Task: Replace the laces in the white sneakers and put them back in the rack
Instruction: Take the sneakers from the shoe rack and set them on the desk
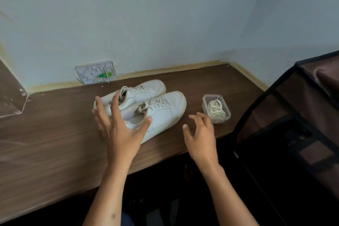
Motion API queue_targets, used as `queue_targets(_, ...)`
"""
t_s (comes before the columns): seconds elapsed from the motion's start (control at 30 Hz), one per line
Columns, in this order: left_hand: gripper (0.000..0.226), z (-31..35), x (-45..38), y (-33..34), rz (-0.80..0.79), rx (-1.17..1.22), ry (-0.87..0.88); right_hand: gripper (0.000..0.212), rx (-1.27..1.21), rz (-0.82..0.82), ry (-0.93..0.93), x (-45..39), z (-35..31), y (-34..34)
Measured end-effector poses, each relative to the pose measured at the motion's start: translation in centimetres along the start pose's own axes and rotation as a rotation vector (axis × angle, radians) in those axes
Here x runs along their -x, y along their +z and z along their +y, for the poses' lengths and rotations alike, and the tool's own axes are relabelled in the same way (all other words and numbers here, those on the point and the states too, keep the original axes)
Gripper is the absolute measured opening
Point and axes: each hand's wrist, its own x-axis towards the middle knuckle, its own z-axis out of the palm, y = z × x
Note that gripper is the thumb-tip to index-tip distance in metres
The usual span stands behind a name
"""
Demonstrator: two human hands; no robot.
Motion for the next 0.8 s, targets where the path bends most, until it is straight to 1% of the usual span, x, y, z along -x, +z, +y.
queue_targets(0.07,0.106,-0.2,0.0,-0.1,-0.013,-0.014,0.008,0.043,0.073,-0.054,0.083,-1.0,1.0,-0.2)
queue_targets(0.13,0.11,-0.4,-0.1,-0.2,-0.032,-0.041,0.006,0.047,0.095,-0.077,0.124,-1.7,1.7,-0.2)
queue_targets(0.27,0.115,-0.7,-0.2,-0.5,-0.05,-0.061,0.017,0.052,0.117,-0.064,0.163,-3.0,2.7,-0.6)
queue_targets(0.33,0.117,-0.7,-0.2,-0.5,-0.057,-0.066,0.015,0.049,0.076,-0.051,0.162,-3.7,2.9,-0.9)
queue_targets(0.4,0.119,-0.6,-0.2,-0.6,-0.067,-0.077,0.022,0.042,-0.009,-0.021,0.104,-4.4,2.3,-1.0)
queue_targets(0.47,0.119,-0.7,-0.3,-0.6,-0.07,-0.081,0.03,0.037,-0.057,0.01,-0.014,-5.5,0.6,-0.9)
queue_targets(0.53,0.118,-0.8,-0.2,-0.6,-0.068,-0.084,0.031,0.037,-0.076,-0.007,-0.15,-7.6,-1.8,-0.3)
queue_targets(0.6,0.117,-0.8,-0.2,-0.6,-0.056,-0.088,0.036,0.045,-0.077,-0.124,-0.264,-10.3,-4.3,0.9)
queue_targets(0.63,0.116,-0.9,-0.3,-0.7,-0.054,-0.086,0.036,0.052,-0.048,-0.222,-0.308,-11.7,-5.4,1.7)
queue_targets(0.73,0.115,-1.3,-0.5,-1.0,-0.054,-0.037,0.064,0.075,0.21,-0.544,-0.405,-15.4,-7.8,4.1)
queue_targets(0.8,0.114,-1.5,-0.6,-1.2,-0.041,0.012,0.064,0.086,0.301,-0.672,-0.424,-17.5,-8.2,5.2)
